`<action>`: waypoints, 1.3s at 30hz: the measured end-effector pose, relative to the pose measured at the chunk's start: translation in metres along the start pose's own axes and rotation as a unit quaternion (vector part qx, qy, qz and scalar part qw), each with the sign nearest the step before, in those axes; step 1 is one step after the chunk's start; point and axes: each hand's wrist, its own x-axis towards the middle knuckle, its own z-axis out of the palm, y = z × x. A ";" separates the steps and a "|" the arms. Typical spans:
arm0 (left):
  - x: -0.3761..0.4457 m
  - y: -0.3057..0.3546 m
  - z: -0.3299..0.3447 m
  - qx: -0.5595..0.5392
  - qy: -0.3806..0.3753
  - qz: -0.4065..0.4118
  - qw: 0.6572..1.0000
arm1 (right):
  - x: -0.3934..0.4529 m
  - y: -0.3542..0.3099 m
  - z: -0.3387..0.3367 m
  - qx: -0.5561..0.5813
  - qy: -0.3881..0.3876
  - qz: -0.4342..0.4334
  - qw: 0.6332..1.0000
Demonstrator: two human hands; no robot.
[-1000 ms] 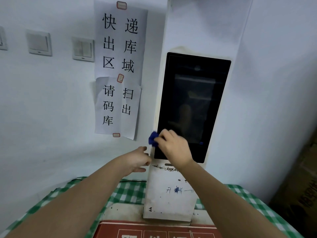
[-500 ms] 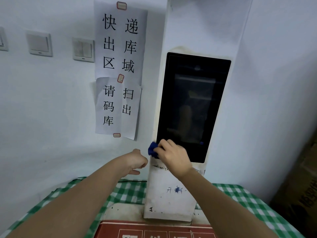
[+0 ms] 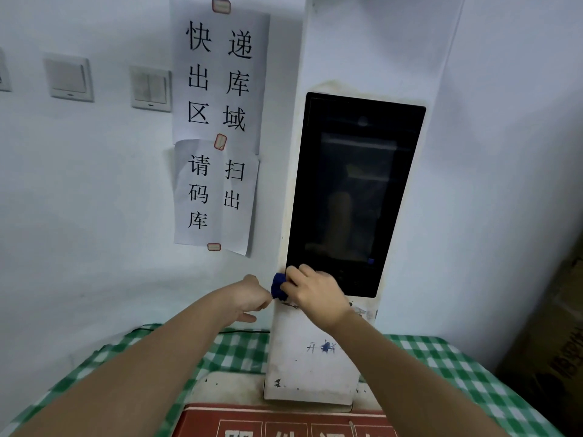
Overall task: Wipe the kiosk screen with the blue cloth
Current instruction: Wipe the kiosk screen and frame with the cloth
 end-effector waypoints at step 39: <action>-0.013 0.025 0.019 0.015 -0.023 0.029 0.999 | -0.005 0.019 -0.011 0.012 0.062 0.142 0.988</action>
